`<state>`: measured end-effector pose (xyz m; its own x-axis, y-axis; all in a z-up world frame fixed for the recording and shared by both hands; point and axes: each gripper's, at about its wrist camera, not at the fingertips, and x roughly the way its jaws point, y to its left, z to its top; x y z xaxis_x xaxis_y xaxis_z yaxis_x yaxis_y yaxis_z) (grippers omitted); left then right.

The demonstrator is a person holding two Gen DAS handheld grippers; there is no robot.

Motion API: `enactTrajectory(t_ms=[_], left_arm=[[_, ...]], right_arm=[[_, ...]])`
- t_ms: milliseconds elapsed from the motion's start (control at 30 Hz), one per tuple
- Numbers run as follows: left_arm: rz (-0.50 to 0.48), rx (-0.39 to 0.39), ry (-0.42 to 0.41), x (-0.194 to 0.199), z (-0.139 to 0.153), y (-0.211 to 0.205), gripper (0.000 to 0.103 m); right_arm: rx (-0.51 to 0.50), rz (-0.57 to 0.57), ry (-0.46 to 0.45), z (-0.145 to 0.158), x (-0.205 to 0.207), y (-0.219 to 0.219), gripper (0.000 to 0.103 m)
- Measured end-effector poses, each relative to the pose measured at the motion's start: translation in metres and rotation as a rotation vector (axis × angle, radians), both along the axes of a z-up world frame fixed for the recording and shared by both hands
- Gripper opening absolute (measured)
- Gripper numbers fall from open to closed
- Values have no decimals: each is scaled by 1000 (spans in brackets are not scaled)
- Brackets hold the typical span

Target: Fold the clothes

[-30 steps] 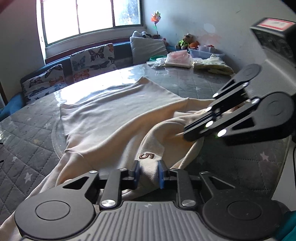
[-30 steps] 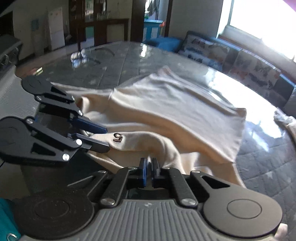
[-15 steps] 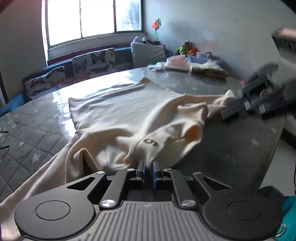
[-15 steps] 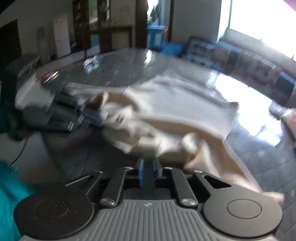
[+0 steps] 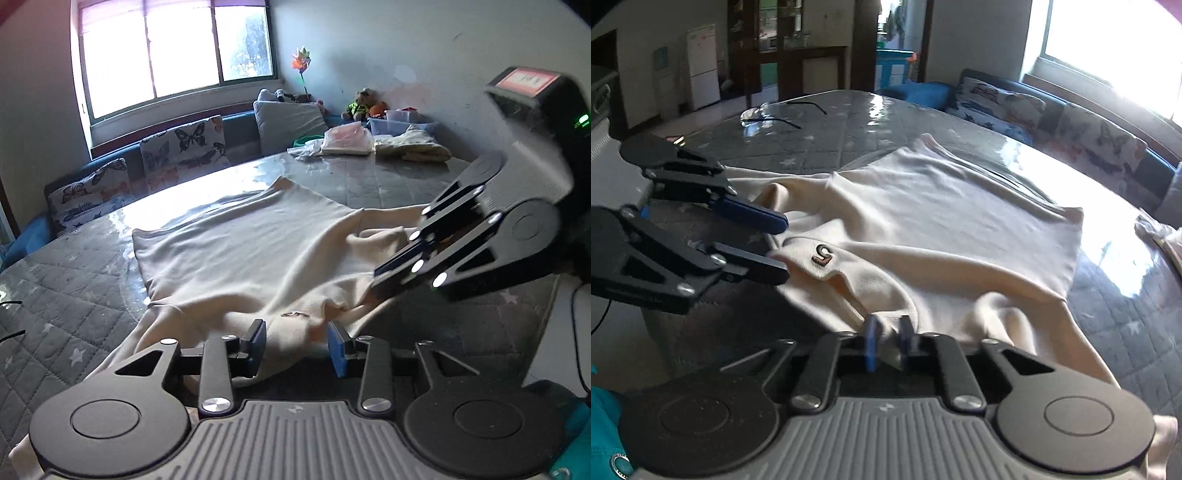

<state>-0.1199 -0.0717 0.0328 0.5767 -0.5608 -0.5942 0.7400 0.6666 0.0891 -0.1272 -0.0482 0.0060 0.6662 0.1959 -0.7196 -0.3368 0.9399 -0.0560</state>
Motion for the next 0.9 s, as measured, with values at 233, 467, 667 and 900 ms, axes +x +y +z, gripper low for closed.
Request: enactTrajectory(t_ms=[233, 467, 667, 900], left_arm=[[-73, -30, 2, -2, 4, 2, 12], [-124, 42, 48, -6, -6, 5, 14], [-140, -42, 12, -1, 26, 5, 15], [-134, -113, -26, 18, 43, -46, 18]], right_arm=[[7, 19, -44, 20, -27, -10, 5], [71, 30, 61, 7, -29, -20, 11], [123, -60, -38, 37, -29, -51, 11], [107, -127, 26, 3, -8, -62, 11]])
